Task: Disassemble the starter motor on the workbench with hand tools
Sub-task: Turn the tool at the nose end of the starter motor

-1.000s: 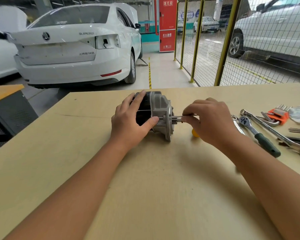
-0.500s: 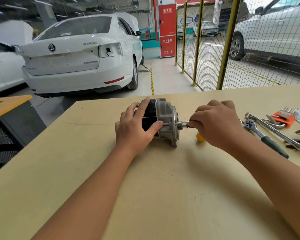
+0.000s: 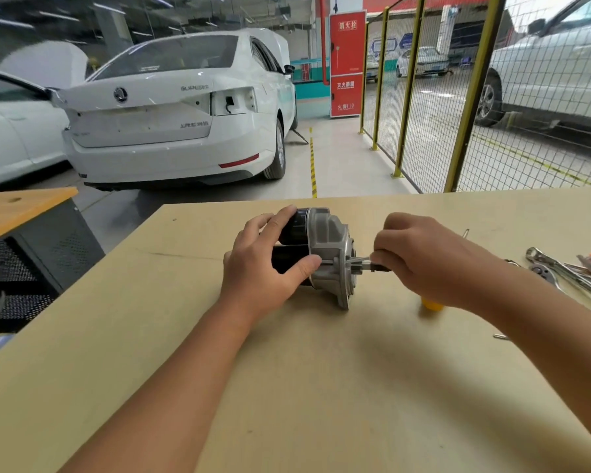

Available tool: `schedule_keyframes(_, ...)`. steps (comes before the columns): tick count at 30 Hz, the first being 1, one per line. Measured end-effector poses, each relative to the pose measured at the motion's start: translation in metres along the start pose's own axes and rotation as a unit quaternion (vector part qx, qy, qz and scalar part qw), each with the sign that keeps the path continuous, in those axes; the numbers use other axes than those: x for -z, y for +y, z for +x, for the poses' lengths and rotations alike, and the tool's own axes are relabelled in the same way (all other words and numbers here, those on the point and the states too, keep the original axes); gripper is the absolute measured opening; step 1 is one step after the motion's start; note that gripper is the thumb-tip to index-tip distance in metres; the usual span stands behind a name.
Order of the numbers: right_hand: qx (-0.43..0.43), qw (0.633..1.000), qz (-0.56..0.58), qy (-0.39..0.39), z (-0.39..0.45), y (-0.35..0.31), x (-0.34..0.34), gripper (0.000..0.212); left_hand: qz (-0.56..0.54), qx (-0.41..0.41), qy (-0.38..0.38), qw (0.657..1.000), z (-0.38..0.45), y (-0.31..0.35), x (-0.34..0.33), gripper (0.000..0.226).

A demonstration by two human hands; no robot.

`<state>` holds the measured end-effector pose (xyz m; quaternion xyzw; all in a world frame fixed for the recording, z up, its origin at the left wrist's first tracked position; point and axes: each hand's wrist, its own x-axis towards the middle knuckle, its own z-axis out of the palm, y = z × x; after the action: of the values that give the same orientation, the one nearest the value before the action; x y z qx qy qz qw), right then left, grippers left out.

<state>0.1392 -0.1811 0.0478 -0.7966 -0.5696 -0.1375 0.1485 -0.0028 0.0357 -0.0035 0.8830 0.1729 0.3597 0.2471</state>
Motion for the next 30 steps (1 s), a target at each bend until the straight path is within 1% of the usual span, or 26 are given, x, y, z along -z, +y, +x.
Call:
schedule_keyframes(2, 0.006, 0.999, -0.043, -0.017, -0.001, 0.000, -0.003, 0.026, -0.009, 0.005, 0.014, 1.000, 0.000, 0.003, -0.001, 0.084)
schedule_keyframes(5, 0.007, 0.981, -0.191, 0.011, -0.002, -0.004, -0.007, 0.021, -0.028, 0.009, 0.022, 0.999, -0.001, 0.007, 0.000, 0.083)
schedule_keyframes(6, 0.002, 0.976, -0.216, 0.018, -0.002, -0.006, -0.005, 0.019, -0.031, 0.009, 0.023, 0.999, -0.001, 0.008, 0.000, 0.084)
schedule_keyframes(8, 0.001, 0.977, -0.209, 0.038, -0.003, -0.009, 0.000, 0.018, -0.029, 0.012, 0.022, 0.999, -0.002, 0.009, 0.001, 0.085)
schedule_keyframes(11, 0.007, 0.981, -0.193, -0.009, -0.003, -0.013, 0.000, 0.023, -0.015, 0.016, 0.029, 0.999, -0.004, 0.011, 0.000, 0.085)
schedule_keyframes(13, 0.001, 0.989, -0.140, -0.038, -0.002, -0.015, -0.002, 0.023, -0.002, 0.019, 0.038, 0.999, -0.005, 0.011, 0.000, 0.085)
schedule_keyframes(16, -0.004, 0.997, -0.063, -0.051, -0.002, -0.015, -0.003, 0.021, 0.008, 0.018, 0.038, 0.999, -0.005, 0.009, -0.001, 0.086)
schedule_keyframes(18, 0.005, 0.998, -0.039, -0.046, -0.002, -0.013, -0.005, 0.030, 0.015, 0.016, 0.038, 0.999, -0.007, 0.009, -0.002, 0.088)
schedule_keyframes(20, 0.009, 0.998, -0.051, -0.040, -0.002, -0.014, -0.008, 0.033, 0.022, 0.019, 0.040, 0.999, -0.010, 0.010, -0.003, 0.090)
schedule_keyframes(21, 0.010, 0.996, -0.077, -0.032, -0.002, -0.015, -0.009, 0.033, 0.024, 0.021, 0.042, 0.999, -0.010, 0.012, -0.004, 0.090)
schedule_keyframes(24, 0.007, 0.981, -0.194, 0.030, -0.004, -0.021, -0.008, 0.022, 0.031, 0.028, 0.050, 0.998, -0.011, 0.014, -0.006, 0.091)
schedule_keyframes(25, -0.002, 0.976, -0.211, 0.053, -0.004, -0.024, -0.007, 0.017, 0.033, 0.029, 0.053, 0.998, -0.011, 0.013, -0.007, 0.091)
schedule_keyframes(26, -0.009, 0.975, -0.214, 0.065, -0.005, -0.026, -0.006, 0.015, 0.035, 0.030, 0.055, 0.997, -0.011, 0.013, -0.008, 0.091)
schedule_keyframes(28, -0.013, 0.980, -0.190, 0.056, -0.005, -0.029, -0.009, 0.017, 0.042, 0.030, 0.059, 0.997, -0.011, 0.013, -0.010, 0.091)
schedule_keyframes(30, -0.016, 0.992, -0.123, 0.039, -0.003, -0.028, -0.009, 0.017, 0.045, 0.031, 0.058, 0.997, -0.012, 0.012, -0.011, 0.090)
